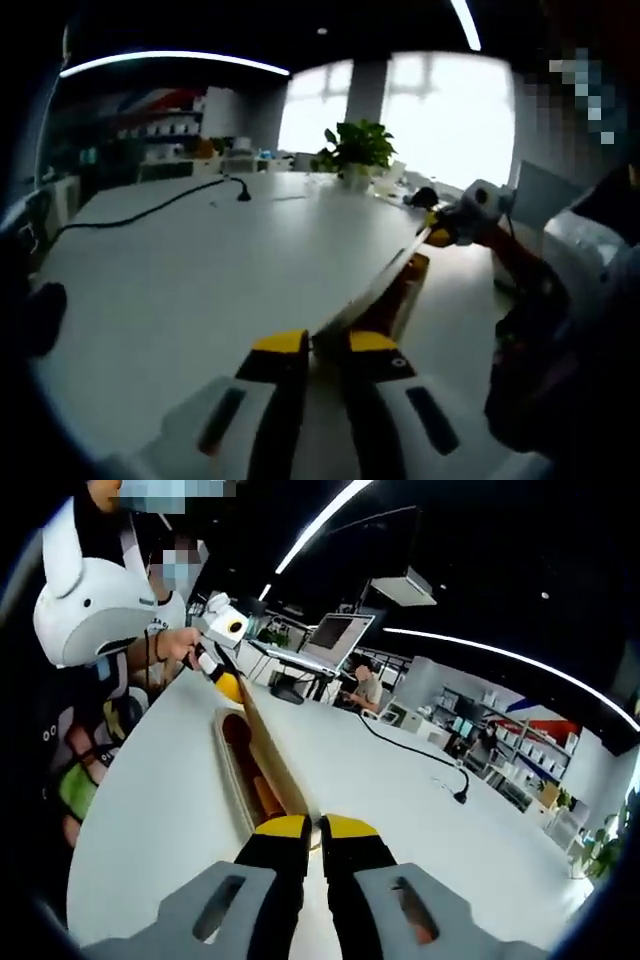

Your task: Arrange the utensils inside the cutlery case until each visible utensil rests in its matching compartment.

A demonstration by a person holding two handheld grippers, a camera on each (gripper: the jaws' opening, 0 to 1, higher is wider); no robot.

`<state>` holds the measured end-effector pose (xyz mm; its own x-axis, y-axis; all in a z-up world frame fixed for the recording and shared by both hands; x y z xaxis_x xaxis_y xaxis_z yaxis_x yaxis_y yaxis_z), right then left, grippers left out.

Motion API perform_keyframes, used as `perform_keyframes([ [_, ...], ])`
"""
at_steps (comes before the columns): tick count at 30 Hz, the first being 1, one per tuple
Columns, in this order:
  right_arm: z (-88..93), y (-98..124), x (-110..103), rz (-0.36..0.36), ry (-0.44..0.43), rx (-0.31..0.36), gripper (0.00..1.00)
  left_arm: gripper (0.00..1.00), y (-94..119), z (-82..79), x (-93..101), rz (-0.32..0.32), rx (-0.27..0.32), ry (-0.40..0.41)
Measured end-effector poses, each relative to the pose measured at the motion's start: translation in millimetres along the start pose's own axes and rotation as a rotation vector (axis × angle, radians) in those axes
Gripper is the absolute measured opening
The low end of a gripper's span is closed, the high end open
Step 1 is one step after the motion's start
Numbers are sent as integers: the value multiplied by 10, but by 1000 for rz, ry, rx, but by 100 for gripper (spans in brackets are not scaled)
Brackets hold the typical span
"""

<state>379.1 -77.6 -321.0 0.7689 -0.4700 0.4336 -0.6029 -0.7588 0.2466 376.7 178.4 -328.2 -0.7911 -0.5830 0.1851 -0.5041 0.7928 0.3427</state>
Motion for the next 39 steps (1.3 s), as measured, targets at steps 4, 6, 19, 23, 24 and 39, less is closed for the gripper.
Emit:
perform_keyframes([
  [4,2,-6,-6,-5,40,9,4,17,35,18,55,39,5,26],
  [6,9,-10,-9,-13,57,7,4,19,38,24,59,49,9,44],
  [19,42,5,-27,-39,182,20,5,25,49,97,162,103,19,69],
  [23,123,13,-101,-40,163,31,6,28,60,91,190,141,48,98],
  [24,127,15,-103,-43,157,33,6,28,58,92,196,148,54,112],
  [39,194,152,-16,-161,-59,65,20,32,42,90,239,180,67,136],
])
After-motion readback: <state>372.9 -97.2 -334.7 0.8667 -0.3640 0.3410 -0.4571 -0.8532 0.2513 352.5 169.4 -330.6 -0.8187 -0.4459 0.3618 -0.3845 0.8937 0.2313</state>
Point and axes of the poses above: the point that each gripper's makers call its tool centre point, and the gripper's own axes: y roughly backward along the fingers, x roughly to its right, z roughly out of its underside, the point moved 2 cm from there along y, roughly backward along the fingers, and after that the axes turned 4 degrees about z, right-handed, at the moved point
